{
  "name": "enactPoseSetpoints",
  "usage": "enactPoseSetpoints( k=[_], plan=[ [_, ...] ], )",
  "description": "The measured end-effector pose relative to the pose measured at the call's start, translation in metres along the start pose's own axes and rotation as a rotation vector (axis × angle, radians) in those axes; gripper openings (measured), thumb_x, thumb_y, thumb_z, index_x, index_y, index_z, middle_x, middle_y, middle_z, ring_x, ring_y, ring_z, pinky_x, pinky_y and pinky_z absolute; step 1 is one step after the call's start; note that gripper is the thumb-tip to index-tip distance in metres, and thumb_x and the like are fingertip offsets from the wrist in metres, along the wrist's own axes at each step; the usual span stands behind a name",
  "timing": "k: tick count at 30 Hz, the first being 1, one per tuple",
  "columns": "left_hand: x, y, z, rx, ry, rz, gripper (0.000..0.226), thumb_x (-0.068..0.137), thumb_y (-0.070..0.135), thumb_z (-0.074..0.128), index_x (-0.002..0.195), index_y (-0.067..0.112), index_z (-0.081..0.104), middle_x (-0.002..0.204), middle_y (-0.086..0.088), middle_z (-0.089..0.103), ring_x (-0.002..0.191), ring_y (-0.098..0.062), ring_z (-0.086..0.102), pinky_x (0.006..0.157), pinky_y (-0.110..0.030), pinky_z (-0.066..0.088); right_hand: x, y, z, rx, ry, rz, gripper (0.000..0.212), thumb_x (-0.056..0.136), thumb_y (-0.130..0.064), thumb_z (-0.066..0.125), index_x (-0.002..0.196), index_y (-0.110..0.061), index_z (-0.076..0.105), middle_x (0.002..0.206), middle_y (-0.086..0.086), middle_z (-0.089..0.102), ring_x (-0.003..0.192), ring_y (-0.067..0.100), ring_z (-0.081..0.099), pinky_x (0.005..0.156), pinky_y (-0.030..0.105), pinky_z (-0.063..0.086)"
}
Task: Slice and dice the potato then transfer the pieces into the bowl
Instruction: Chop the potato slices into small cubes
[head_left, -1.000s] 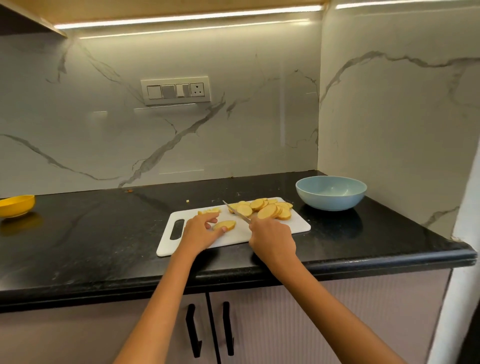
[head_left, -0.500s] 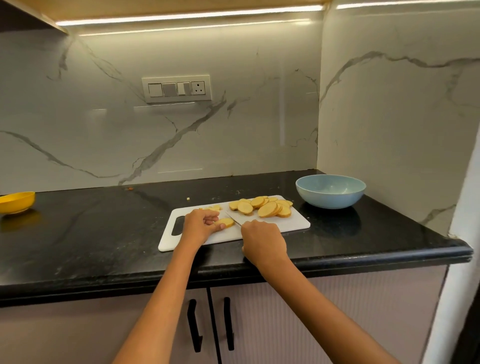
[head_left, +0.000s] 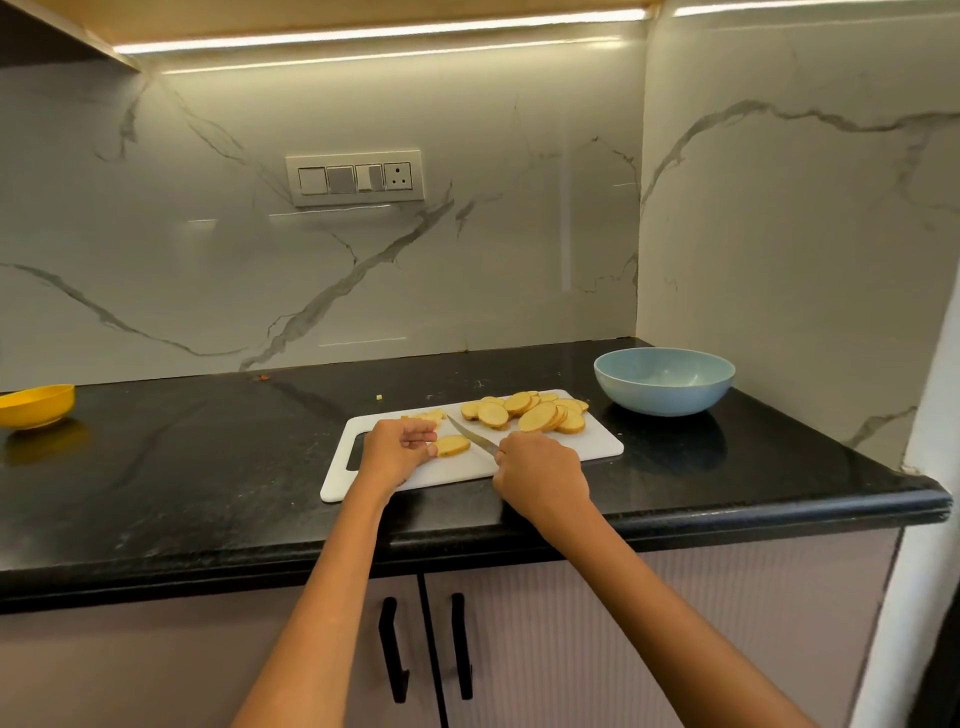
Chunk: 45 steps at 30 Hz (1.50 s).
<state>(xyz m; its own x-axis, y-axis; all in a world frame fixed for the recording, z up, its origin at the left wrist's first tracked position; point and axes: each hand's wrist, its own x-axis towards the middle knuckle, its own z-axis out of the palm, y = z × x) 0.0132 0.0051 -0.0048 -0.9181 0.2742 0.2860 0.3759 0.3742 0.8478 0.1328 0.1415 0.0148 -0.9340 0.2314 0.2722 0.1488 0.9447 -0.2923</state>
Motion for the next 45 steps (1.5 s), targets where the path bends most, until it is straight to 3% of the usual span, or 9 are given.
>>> enactPoseSetpoints(
  k=[3, 8, 12, 15, 18, 21, 24, 28, 45],
  plan=[
    [0.0, 0.0, 0.001, 0.002, 0.006, -0.008, 0.041, 0.079, -0.005, 0.067, 0.119, -0.001, 0.059, 0.11, -0.014, 0.067, 0.096, -0.016, 0.061, 0.098, -0.029, 0.045, 0.0, 0.001, 0.001, 0.018, 0.01, 0.023, 0.021, 0.095, -0.02, 0.045, 0.106, -0.01, 0.06, 0.1, 0.007, 0.062, 0.087, 0.019, 0.059, 0.07, 0.027, 0.042],
    [0.001, 0.0, 0.002, 0.024, 0.009, -0.014, 0.04, 0.08, -0.004, 0.067, 0.119, 0.0, 0.06, 0.11, -0.014, 0.067, 0.099, -0.018, 0.062, 0.101, -0.032, 0.044, -0.004, -0.005, 0.001, -0.106, 0.043, -0.054, 0.02, 0.096, -0.016, 0.045, 0.108, -0.009, 0.059, 0.099, 0.008, 0.062, 0.076, 0.018, 0.054, 0.067, 0.026, 0.038],
    [0.001, 0.001, 0.001, 0.04, -0.002, -0.008, 0.04, 0.08, -0.004, 0.066, 0.119, 0.0, 0.06, 0.112, -0.014, 0.066, 0.102, -0.019, 0.062, 0.101, -0.03, 0.044, -0.007, -0.008, 0.0, -0.21, 0.017, -0.134, 0.021, 0.097, -0.015, 0.044, 0.114, -0.009, 0.055, 0.105, 0.009, 0.061, 0.091, 0.022, 0.06, 0.068, 0.027, 0.037],
    [0.0, 0.001, 0.001, 0.061, -0.009, 0.001, 0.04, 0.081, -0.003, 0.065, 0.12, 0.0, 0.059, 0.114, -0.015, 0.066, 0.101, -0.017, 0.061, 0.1, -0.029, 0.044, -0.004, -0.006, 0.0, -0.148, 0.021, -0.078, 0.02, 0.096, -0.017, 0.046, 0.111, -0.01, 0.058, 0.104, 0.008, 0.062, 0.086, 0.02, 0.058, 0.068, 0.026, 0.038],
    [-0.002, 0.005, 0.004, 0.146, -0.014, 0.041, 0.037, 0.089, 0.007, 0.06, 0.126, 0.004, 0.056, 0.12, -0.013, 0.063, 0.104, -0.016, 0.057, 0.096, -0.024, 0.04, -0.004, -0.006, 0.002, -0.044, 0.046, -0.008, 0.019, 0.096, -0.017, 0.046, 0.109, -0.011, 0.059, 0.103, 0.007, 0.062, 0.087, 0.019, 0.06, 0.07, 0.026, 0.041],
    [-0.003, 0.008, 0.008, 0.311, -0.048, 0.086, 0.041, 0.093, 0.026, 0.054, 0.131, 0.008, 0.052, 0.129, -0.01, 0.057, 0.115, -0.022, 0.053, 0.096, -0.028, 0.039, -0.006, -0.006, 0.003, 0.017, 0.026, 0.008, 0.02, 0.096, -0.02, 0.045, 0.108, -0.011, 0.058, 0.103, 0.007, 0.061, 0.09, 0.021, 0.06, 0.071, 0.027, 0.041],
    [-0.004, 0.008, 0.008, 0.337, -0.053, 0.076, 0.046, 0.087, 0.033, 0.063, 0.126, 0.011, 0.057, 0.126, -0.006, 0.059, 0.11, -0.019, 0.054, 0.094, -0.029, 0.042, -0.008, -0.007, 0.001, 0.012, 0.002, 0.006, 0.021, 0.097, -0.021, 0.044, 0.109, -0.011, 0.057, 0.104, 0.007, 0.061, 0.091, 0.022, 0.059, 0.069, 0.028, 0.038],
    [-0.002, 0.007, 0.008, 0.329, -0.025, 0.069, 0.035, 0.083, 0.03, 0.069, 0.115, 0.014, 0.066, 0.12, -0.005, 0.062, 0.101, -0.014, 0.054, 0.087, -0.024, 0.042, -0.01, -0.009, -0.001, -0.04, 0.006, -0.009, 0.021, 0.096, -0.021, 0.045, 0.112, -0.01, 0.055, 0.106, 0.008, 0.061, 0.092, 0.022, 0.06, 0.069, 0.028, 0.038],
    [-0.002, 0.011, 0.01, 0.299, 0.003, 0.076, 0.028, 0.081, 0.024, 0.071, 0.106, 0.013, 0.071, 0.106, -0.004, 0.068, 0.084, -0.009, 0.049, 0.074, -0.023, 0.036, -0.006, -0.023, -0.004, -0.2, -0.02, -0.136, 0.025, 0.098, -0.011, 0.042, 0.121, -0.008, 0.053, 0.118, 0.011, 0.058, 0.104, 0.024, 0.059, 0.082, 0.03, 0.044]
  ],
)
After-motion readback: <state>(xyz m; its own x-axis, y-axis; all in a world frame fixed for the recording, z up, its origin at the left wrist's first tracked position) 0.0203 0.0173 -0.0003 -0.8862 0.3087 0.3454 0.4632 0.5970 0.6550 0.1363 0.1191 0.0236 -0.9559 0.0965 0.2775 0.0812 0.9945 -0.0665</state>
